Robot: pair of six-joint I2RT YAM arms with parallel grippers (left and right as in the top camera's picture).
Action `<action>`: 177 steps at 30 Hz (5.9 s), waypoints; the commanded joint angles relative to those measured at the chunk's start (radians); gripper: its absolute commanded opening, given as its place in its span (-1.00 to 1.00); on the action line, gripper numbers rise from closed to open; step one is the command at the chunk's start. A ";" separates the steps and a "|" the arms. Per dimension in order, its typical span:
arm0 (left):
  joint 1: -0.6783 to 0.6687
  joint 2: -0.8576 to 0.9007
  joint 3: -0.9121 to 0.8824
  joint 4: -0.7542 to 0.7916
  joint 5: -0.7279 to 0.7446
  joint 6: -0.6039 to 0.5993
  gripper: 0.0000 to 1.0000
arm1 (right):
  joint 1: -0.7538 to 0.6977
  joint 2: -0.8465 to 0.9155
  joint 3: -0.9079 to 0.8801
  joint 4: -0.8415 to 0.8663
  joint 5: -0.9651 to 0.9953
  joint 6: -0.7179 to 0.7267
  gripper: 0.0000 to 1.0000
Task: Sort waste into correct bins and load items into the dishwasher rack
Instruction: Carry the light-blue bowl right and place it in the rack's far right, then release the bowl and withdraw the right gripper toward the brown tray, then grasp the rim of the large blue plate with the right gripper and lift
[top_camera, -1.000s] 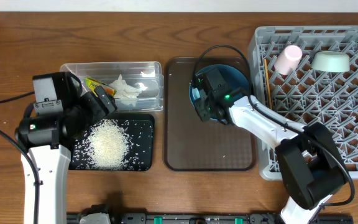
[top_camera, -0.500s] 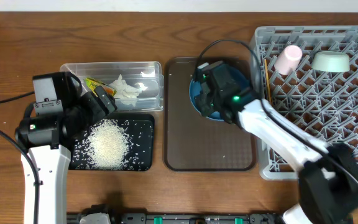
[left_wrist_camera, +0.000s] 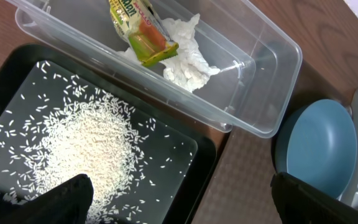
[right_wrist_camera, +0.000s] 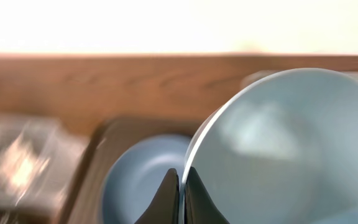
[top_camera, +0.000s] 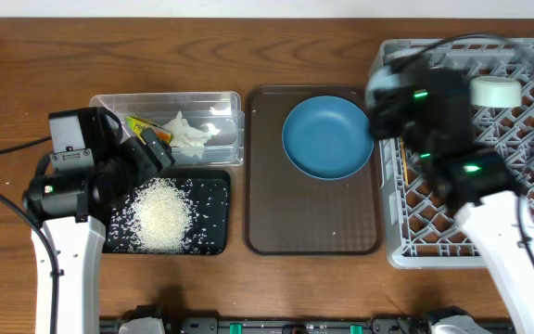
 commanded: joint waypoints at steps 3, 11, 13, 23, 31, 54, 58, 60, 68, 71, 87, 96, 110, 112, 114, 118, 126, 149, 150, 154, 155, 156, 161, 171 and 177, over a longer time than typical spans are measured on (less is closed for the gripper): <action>0.004 -0.010 0.002 -0.003 -0.013 0.013 0.89 | -0.221 0.010 -0.004 0.096 -0.006 0.089 -0.98; 0.004 -0.010 0.002 -0.003 -0.013 0.013 0.89 | -0.446 0.108 -0.004 0.360 -0.024 0.089 -0.98; 0.004 -0.010 0.002 -0.003 -0.013 0.013 0.89 | -0.470 0.141 -0.004 0.430 -0.023 0.064 -0.98; 0.004 -0.010 0.002 -0.003 -0.013 0.013 0.89 | -0.564 0.412 -0.004 0.779 -0.032 0.069 -0.98; 0.004 -0.010 0.002 -0.003 -0.013 0.013 0.89 | -0.650 0.613 -0.004 1.109 -0.174 0.069 -0.98; 0.004 -0.010 0.002 -0.003 -0.013 0.013 0.89 | -0.777 0.742 -0.005 0.972 -0.317 0.212 -0.97; 0.004 -0.010 0.002 -0.003 -0.013 0.013 0.89 | -0.808 0.742 -0.005 0.971 -0.411 0.271 -0.97; 0.004 -0.010 0.002 -0.003 -0.013 0.013 0.89 | -0.814 0.742 -0.005 0.959 -0.417 0.312 -0.97; 0.004 -0.010 0.002 -0.003 -0.013 0.013 0.89 | -0.822 0.742 -0.005 0.938 -0.475 0.396 -0.91; 0.004 -0.010 0.002 -0.003 -0.013 0.013 0.89 | -0.827 0.742 -0.005 0.921 -0.512 0.453 -0.89; 0.004 -0.010 0.002 -0.003 -0.013 0.013 0.89 | -0.898 0.742 -0.005 0.651 -0.603 0.608 -0.59; 0.004 -0.010 0.002 -0.003 -0.013 0.013 0.89 | -0.901 0.742 -0.005 0.606 -0.657 0.637 -0.30; 0.004 -0.010 0.002 -0.003 -0.013 0.013 0.89 | -0.874 0.742 -0.005 0.449 -0.729 0.575 -0.20; 0.004 -0.010 0.002 -0.003 -0.013 0.013 0.89 | -0.858 0.742 -0.005 0.435 -0.729 0.557 -0.20; 0.004 -0.010 0.002 -0.003 -0.013 0.013 0.89 | -0.842 0.742 -0.005 0.422 -0.729 0.554 -0.20; 0.004 -0.010 0.002 -0.003 -0.013 0.013 0.89 | -0.802 0.742 -0.005 0.400 -0.728 0.554 -0.19; 0.004 -0.010 0.002 -0.003 -0.013 0.013 0.89 | -0.759 0.728 -0.005 0.397 -0.724 0.550 0.21; 0.004 -0.011 0.002 -0.003 -0.013 0.013 0.89 | -0.747 0.305 -0.005 0.248 -0.571 0.338 0.57; 0.004 -0.010 0.002 -0.003 -0.013 0.013 0.89 | -0.743 0.283 -0.005 0.227 -0.564 0.307 0.57; 0.004 -0.010 0.002 -0.003 -0.013 0.013 0.89 | -0.700 0.190 -0.005 0.122 -0.528 0.123 0.59; 0.004 -0.010 0.002 -0.003 -0.013 0.013 0.89 | -0.681 0.168 -0.005 0.089 -0.517 0.075 0.57; 0.004 -0.010 0.002 -0.003 -0.013 0.013 0.89 | -0.660 0.151 -0.005 0.060 -0.503 0.038 0.56; 0.004 -0.010 0.002 -0.003 -0.013 0.013 0.89 | -0.485 0.086 -0.005 -0.095 -0.396 -0.100 0.47; 0.004 -0.010 0.002 -0.003 -0.013 0.013 0.89 | 0.018 0.121 -0.005 -0.190 -0.174 -0.231 0.08; 0.004 -0.010 0.002 -0.003 -0.013 0.013 0.89 | 0.232 0.204 -0.005 -0.186 -0.001 -0.236 0.08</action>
